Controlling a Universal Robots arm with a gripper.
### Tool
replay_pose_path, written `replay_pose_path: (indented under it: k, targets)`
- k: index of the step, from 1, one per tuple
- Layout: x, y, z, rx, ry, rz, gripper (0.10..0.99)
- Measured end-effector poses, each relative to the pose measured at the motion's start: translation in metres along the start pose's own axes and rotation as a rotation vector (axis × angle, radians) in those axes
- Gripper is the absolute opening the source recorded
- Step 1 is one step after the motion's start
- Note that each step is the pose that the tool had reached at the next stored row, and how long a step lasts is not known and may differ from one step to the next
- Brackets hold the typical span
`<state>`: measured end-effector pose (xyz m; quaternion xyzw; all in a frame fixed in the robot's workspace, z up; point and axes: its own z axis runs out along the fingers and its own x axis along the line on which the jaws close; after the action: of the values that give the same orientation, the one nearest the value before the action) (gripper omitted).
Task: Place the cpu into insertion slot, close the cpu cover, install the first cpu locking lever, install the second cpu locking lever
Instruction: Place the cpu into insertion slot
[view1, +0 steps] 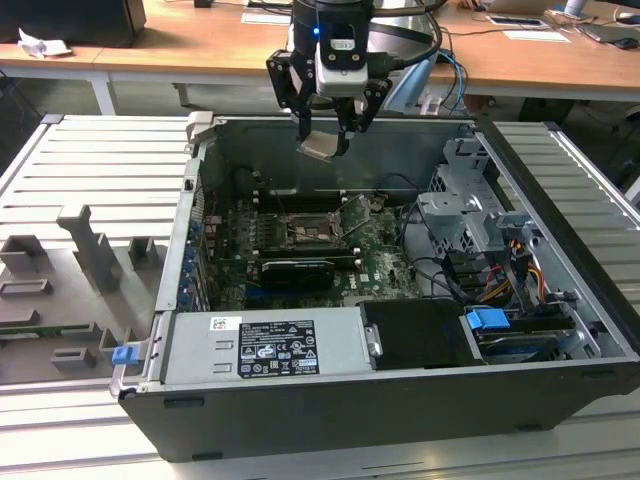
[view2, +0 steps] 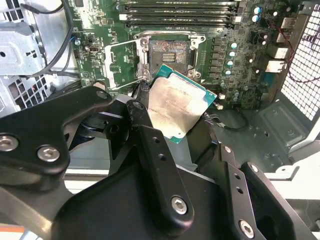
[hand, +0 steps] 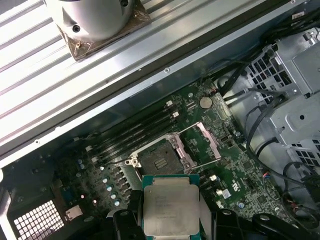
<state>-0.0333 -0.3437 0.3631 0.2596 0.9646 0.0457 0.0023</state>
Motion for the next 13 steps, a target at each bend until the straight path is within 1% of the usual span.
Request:
replay_pose_path:
  k: [2, 13]
  targets:
    - [0.0, 0.0, 0.0, 0.0, -0.0017, 0.02, 0.541]
    - [0.0, 0.0, 0.0, -0.002, -0.0077, 0.086, 0.541]
